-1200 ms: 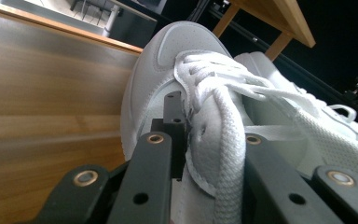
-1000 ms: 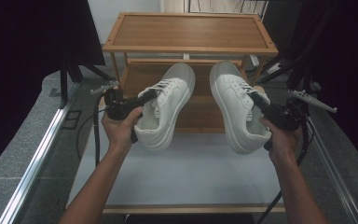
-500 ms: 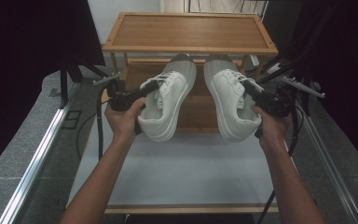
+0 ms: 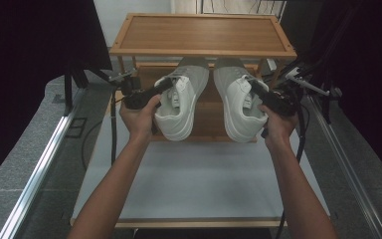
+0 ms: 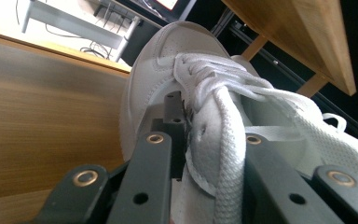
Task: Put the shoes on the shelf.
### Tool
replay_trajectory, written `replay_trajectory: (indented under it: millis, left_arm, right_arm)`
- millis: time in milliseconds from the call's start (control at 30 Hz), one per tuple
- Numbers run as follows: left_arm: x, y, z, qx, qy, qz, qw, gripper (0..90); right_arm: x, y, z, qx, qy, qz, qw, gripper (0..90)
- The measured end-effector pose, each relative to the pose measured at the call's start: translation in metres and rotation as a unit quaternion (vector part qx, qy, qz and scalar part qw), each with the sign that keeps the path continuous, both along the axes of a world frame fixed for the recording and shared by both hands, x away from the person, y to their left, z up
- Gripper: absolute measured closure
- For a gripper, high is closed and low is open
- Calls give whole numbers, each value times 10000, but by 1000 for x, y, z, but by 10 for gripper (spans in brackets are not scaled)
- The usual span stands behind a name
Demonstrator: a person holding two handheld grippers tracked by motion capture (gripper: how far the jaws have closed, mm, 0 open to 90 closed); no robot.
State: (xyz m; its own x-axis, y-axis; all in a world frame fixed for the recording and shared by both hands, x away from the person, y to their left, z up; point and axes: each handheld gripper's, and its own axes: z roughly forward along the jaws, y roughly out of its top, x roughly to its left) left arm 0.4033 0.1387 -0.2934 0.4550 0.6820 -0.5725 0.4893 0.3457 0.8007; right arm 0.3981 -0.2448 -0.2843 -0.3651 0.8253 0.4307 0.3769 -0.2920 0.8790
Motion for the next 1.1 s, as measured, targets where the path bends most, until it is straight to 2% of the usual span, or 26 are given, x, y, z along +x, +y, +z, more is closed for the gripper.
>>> replay_trajectory:
  millis: [200,333,500,667,900,1100]
  left_arm:
    - [8,-2,-1,32,43,72,10000,808]
    - [12,-3,0,-2,54,226,9997,808]
    - [19,-2,0,-75,64,462,9989,807]
    - [27,-4,0,-98,73,554,9984,805]
    - [41,-10,-4,-29,86,687,9976,800]
    - [49,-12,-8,-217,128,828,9962,799]
  right_arm:
    - [6,3,-1,14,34,-30,10000,833]
    - [9,6,1,-5,40,-59,10000,833]
    - [15,15,4,-19,22,-205,9998,833]
    - [21,25,5,-29,51,-230,9997,833]
    - [31,36,5,-16,168,-314,9994,832]
    - [40,43,2,-29,221,-430,9988,832]
